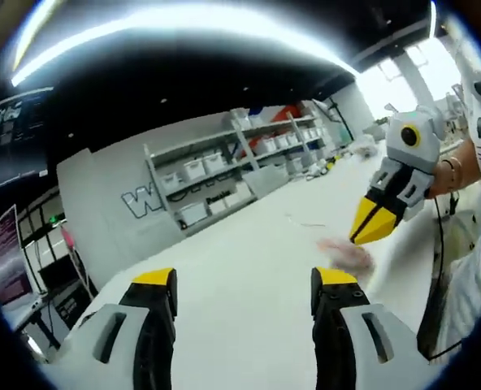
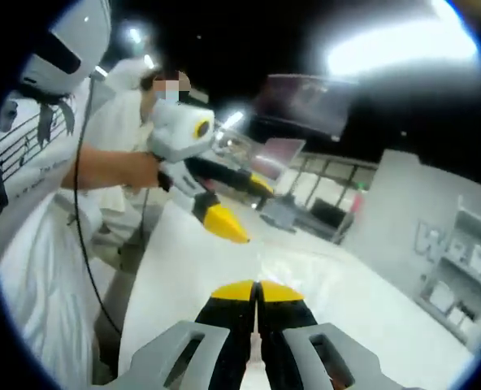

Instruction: Open the resealable bag by pulling the two sides of the seal apart until the entire bag opening is separated and visibly accessible.

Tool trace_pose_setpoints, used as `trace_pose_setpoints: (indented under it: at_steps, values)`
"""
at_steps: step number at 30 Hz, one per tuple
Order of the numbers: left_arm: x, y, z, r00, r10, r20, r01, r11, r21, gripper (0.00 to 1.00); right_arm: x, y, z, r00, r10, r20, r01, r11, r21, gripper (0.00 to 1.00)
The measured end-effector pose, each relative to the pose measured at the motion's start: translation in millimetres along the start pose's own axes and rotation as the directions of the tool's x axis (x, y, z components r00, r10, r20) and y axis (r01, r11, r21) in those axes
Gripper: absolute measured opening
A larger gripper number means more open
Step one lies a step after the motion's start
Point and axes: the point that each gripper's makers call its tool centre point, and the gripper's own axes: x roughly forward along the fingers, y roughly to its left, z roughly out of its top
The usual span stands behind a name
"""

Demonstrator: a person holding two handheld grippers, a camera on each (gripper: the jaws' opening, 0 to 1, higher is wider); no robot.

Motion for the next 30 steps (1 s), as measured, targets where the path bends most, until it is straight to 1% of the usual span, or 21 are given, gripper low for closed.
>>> trace_pose_setpoints:
  at_steps: [3, 4, 6, 7, 9, 10, 12, 14, 16, 19, 22, 23, 25, 27, 30]
  values:
    - [-0.9, -12.5, -4.7, 0.999, -0.053, -0.004, 0.053, 0.999, 0.004, 0.53, 0.0, 1.8, -4.2, 1.0, 0.007, -0.019, -0.007, 1.0, -0.018, 0.0]
    - [-0.5, -17.3, -5.8, 0.997, -0.072, -0.004, 0.072, 0.997, 0.008, 0.49, -0.1, 2.3, -5.4, 1.0, 0.009, -0.023, -0.01, 1.0, -0.02, 0.0]
    - [1.0, -28.7, -6.9, 0.993, -0.119, -0.003, 0.119, 0.992, 0.038, 0.42, -0.3, 3.2, -8.2, 0.999, 0.011, -0.035, -0.012, 1.0, -0.02, 0.0]
    - [1.5, -31.8, -6.9, 0.992, -0.129, -0.001, 0.129, 0.99, 0.05, 0.38, -0.1, 3.6, -9.9, 0.999, 0.01, -0.043, -0.011, 1.0, -0.024, 0.0]
    - [3.4, -41.2, -6.8, 0.987, -0.158, 0.0, 0.158, 0.982, 0.104, 0.32, -0.2, 4.1, -10.8, 0.999, 0.008, -0.052, -0.01, 0.999, -0.036, 0.0]
    - [4.6, -45.9, -7.8, 0.985, -0.17, -0.005, 0.169, 0.975, 0.143, 0.3, -0.6, 3.8, -10.5, 0.999, 0.006, -0.053, -0.008, 0.999, -0.04, 0.0]
    - [6.4, -49.6, -10.5, 0.986, -0.164, -0.022, 0.165, 0.966, 0.2, 0.29, -1.6, 2.1, -10.3, 0.998, -0.003, -0.057, 0.0, 0.999, -0.05, 0.0]
    - [7.6, -53.1, -14.7, 0.986, -0.159, -0.045, 0.165, 0.948, 0.273, 0.29, -2.8, -0.7, -11.0, 0.998, -0.019, -0.067, 0.014, 0.997, -0.072, 0.0]
    - [9.1, -55.1, -19.4, 0.987, -0.149, -0.065, 0.162, 0.938, 0.306, 0.28, -1.6, -0.2, -12.7, 0.996, -0.026, -0.081, 0.019, 0.996, -0.086, 0.0]
    - [14.1, -57.1, -19.0, 0.986, -0.153, -0.062, 0.164, 0.939, 0.303, 0.28, 3.3, 4.9, -15.6, 0.995, -0.024, -0.097, 0.013, 0.994, -0.11, 0.0]
    - [18.2, -57.2, -16.2, 0.987, -0.153, -0.048, 0.16, 0.94, 0.301, 0.28, 8.1, 10.0, -17.6, 0.993, -0.033, -0.116, 0.014, 0.986, -0.166, 0.0]
    - [19.8, -55.3, -18.0, 0.987, -0.153, -0.047, 0.16, 0.94, 0.303, 0.28, 8.6, 10.3, -17.6, 0.992, -0.036, -0.118, 0.015, 0.984, -0.177, 0.0]
    - [20.1, -56.0, -16.7, 0.987, -0.15, -0.051, 0.158, 0.935, 0.318, 0.28, 8.9, 10.2, -16.9, 0.992, -0.047, -0.12, 0.02, 0.977, -0.213, 0.0]
    - [19.8, -57.1, -15.7, 0.987, -0.149, -0.055, 0.159, 0.932, 0.327, 0.28, 8.8, 8.9, -16.5, 0.991, -0.051, -0.123, 0.022, 0.973, -0.23, 0.0]
    - [19.3, -59.2, -14.0, 0.987, -0.152, -0.052, 0.161, 0.931, 0.328, 0.28, 9.2, 6.5, -17.4, 0.989, -0.056, -0.134, 0.023, 0.971, -0.236, 0.04]
